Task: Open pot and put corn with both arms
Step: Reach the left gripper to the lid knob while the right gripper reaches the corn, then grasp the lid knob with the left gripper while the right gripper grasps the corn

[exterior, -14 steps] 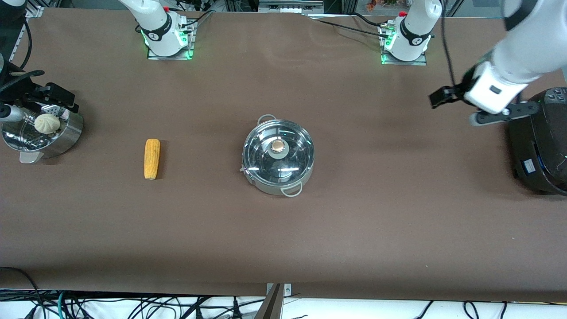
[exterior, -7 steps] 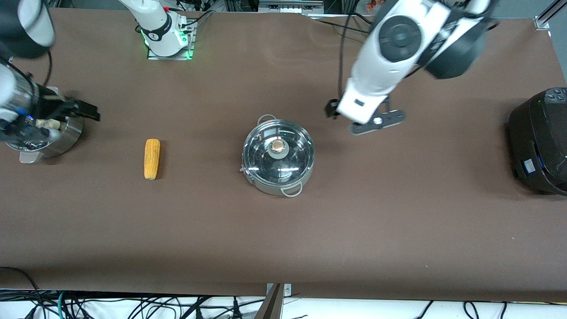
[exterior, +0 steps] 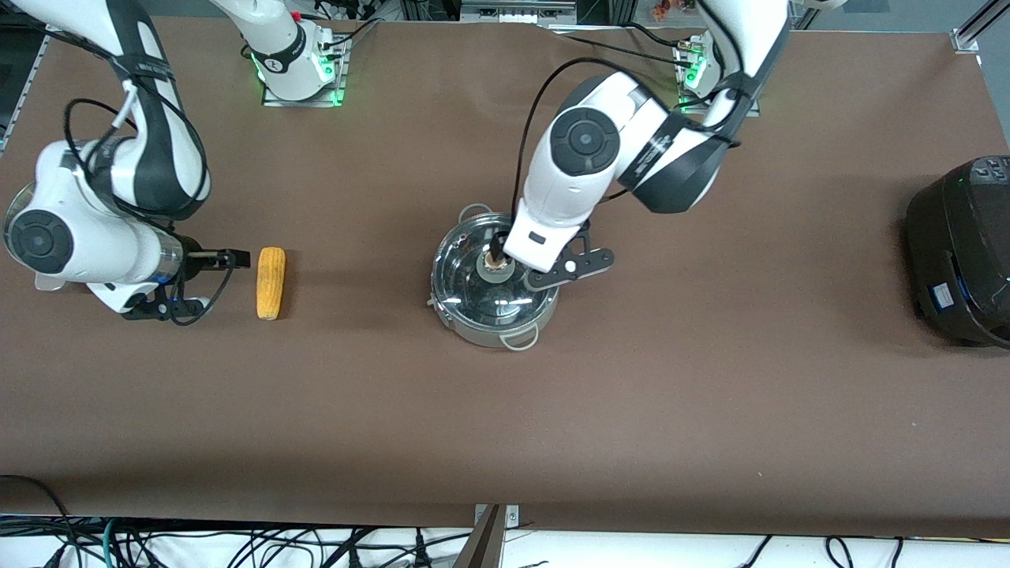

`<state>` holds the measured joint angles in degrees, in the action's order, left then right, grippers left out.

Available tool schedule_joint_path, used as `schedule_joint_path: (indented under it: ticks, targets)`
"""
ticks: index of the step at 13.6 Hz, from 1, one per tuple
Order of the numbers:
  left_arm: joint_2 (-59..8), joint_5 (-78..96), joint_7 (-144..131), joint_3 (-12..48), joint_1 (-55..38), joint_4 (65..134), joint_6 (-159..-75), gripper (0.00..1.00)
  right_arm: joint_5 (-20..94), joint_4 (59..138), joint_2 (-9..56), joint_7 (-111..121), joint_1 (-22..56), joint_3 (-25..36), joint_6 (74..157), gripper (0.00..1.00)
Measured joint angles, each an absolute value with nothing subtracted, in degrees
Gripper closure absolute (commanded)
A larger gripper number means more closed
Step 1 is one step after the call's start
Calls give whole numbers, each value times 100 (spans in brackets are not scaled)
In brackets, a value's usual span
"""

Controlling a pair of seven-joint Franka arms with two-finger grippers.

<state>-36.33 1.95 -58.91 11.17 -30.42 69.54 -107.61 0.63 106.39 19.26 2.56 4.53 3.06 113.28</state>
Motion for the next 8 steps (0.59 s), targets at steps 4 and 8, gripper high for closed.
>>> schedule_joint_path:
  ticks: [4,8]
  targets:
    - [-4049,-52,-5959,1050,-3385,6947,-11315,0,63,12148,1944,255,449,309,13667,0]
    - [-4207,-112,-5966,1042,-3480,6952,-11334,0,63,12733,2227,196,450,307,14809,10]
